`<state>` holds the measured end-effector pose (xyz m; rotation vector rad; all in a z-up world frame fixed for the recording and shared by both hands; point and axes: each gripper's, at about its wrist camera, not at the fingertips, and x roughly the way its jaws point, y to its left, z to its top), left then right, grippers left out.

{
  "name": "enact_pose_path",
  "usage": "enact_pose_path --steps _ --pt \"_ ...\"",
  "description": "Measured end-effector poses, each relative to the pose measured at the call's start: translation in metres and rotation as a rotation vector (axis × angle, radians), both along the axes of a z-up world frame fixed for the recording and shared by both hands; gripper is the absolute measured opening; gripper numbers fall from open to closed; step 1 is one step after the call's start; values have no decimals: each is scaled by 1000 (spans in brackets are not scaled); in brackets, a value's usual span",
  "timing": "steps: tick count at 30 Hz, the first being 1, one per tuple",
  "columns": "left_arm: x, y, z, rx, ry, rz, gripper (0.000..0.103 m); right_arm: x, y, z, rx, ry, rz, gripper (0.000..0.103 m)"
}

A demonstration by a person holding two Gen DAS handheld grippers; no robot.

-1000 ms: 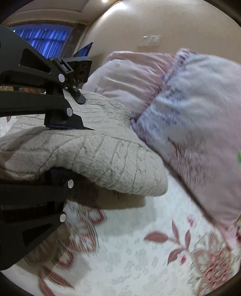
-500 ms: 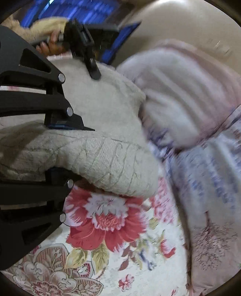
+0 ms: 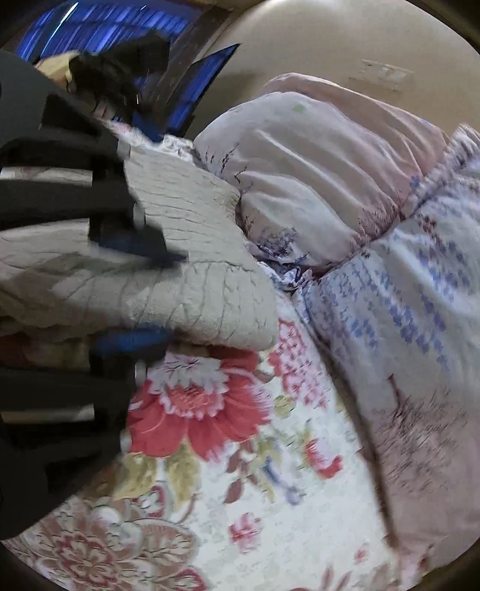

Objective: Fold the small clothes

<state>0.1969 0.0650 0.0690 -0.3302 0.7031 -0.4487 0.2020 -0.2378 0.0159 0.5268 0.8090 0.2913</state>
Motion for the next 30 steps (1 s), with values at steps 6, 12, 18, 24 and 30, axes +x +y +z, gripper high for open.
enact_pose_path --steps 6,12,18,24,30 --pt "-3 -29 -5 50 23 -78 65 6 7 -8 -115 43 -39 12" --pt "-19 -32 -7 152 -1 -58 67 -27 18 22 -206 -104 2 31" --pt "-22 -38 -20 279 11 -36 71 -45 51 20 -327 -124 156 31" --pt "-14 -43 -38 373 28 -7 81 -38 65 5 -479 -79 127 31" --pt "-34 -20 -30 260 23 14 90 -68 54 20 -461 -149 56 73"
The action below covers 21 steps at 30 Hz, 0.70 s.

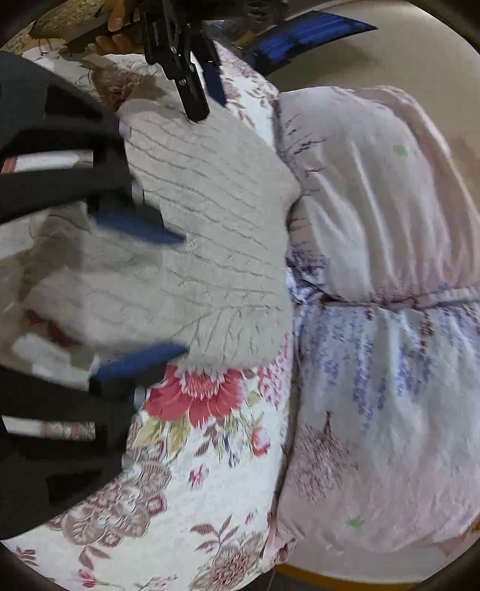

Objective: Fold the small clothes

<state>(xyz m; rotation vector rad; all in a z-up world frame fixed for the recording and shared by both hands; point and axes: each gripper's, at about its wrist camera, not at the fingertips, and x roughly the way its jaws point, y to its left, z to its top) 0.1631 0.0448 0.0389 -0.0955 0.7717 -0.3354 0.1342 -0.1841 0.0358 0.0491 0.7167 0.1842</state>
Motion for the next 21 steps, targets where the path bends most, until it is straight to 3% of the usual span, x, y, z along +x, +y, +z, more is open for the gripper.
enact_pose_path --steps 5,9,14,17,21 --pt "-25 16 3 -46 -20 49 98 -20 -7 3 15 -29 -44 90" --pt "-42 26 1 -20 -26 141 101 -36 -5 7 -45 -74 -107 100" --pt "-60 35 -1 -2 -29 221 101 -56 3 8 -90 -145 -185 102" --pt "-64 32 -5 -7 17 199 101 -58 4 3 -24 -85 -170 102" --pt "-74 14 -10 56 52 162 101 -57 8 -8 39 1 -128 102"
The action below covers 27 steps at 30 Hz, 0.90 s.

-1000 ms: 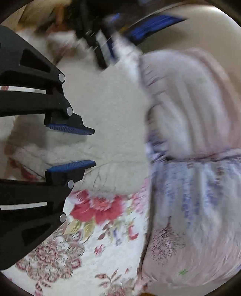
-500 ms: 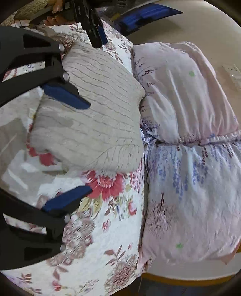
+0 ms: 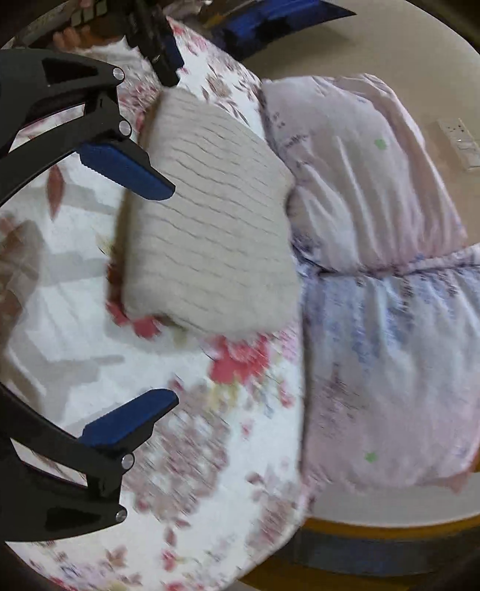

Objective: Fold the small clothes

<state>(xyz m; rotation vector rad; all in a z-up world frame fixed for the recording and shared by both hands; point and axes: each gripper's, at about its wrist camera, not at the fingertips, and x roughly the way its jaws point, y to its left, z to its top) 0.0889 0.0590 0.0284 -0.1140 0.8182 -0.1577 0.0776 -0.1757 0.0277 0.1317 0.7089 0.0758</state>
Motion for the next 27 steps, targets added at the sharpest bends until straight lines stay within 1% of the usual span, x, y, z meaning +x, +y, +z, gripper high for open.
enact_pose_path --steps 4,7,12,18,24,27 --pt "-3 -16 -7 72 39 -21 101 -2 15 -12 -31 56 18 102" --pt "-1 -24 -14 89 79 -35 101 -2 24 -19 -59 89 24 102" --pt "7 -30 -25 115 134 -29 101 1 33 -30 -83 143 20 102" --pt "12 -33 -27 148 143 -17 101 7 34 -36 -87 186 4 102" --pt "15 -39 -29 192 135 -15 101 10 36 -39 -131 207 -6 102" --pt "16 -39 -30 189 127 -11 101 11 38 -40 -152 211 -8 102"
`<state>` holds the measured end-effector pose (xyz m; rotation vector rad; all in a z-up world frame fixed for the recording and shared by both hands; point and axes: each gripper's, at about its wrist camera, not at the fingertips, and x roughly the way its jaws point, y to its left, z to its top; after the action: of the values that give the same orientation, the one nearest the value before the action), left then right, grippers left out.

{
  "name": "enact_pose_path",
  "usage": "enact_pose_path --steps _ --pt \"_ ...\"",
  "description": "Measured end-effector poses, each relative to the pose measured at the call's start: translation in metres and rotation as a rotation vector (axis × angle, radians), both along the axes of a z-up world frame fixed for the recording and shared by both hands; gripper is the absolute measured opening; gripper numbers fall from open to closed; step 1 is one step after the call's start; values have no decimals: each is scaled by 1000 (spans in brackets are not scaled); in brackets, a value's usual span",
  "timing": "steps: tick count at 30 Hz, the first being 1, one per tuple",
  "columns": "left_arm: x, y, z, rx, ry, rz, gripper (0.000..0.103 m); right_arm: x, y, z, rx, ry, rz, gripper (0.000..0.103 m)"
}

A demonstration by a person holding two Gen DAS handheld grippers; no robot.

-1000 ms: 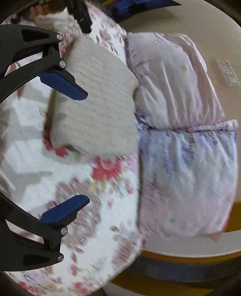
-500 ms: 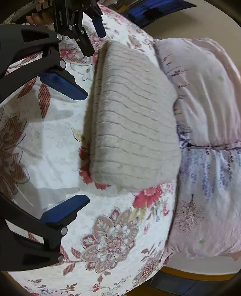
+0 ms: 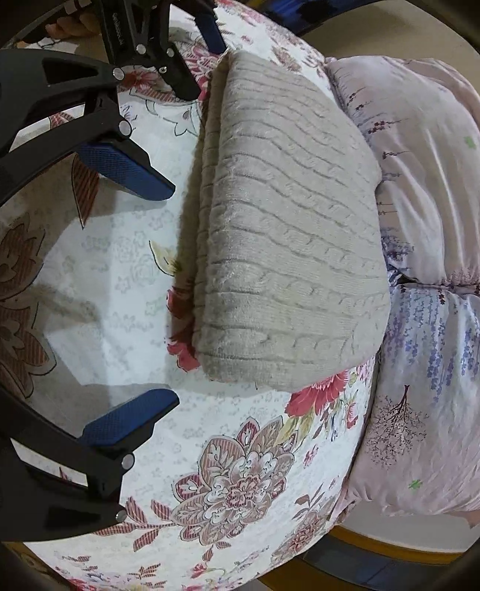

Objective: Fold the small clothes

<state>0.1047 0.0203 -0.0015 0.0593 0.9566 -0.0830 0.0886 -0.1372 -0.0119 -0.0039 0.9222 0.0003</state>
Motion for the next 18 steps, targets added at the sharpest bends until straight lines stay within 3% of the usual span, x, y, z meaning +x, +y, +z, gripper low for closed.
enact_pose_path --steps 18 --pt "-1 -1 0 -2 -11 1 101 -1 -1 0 1 -1 4 102"
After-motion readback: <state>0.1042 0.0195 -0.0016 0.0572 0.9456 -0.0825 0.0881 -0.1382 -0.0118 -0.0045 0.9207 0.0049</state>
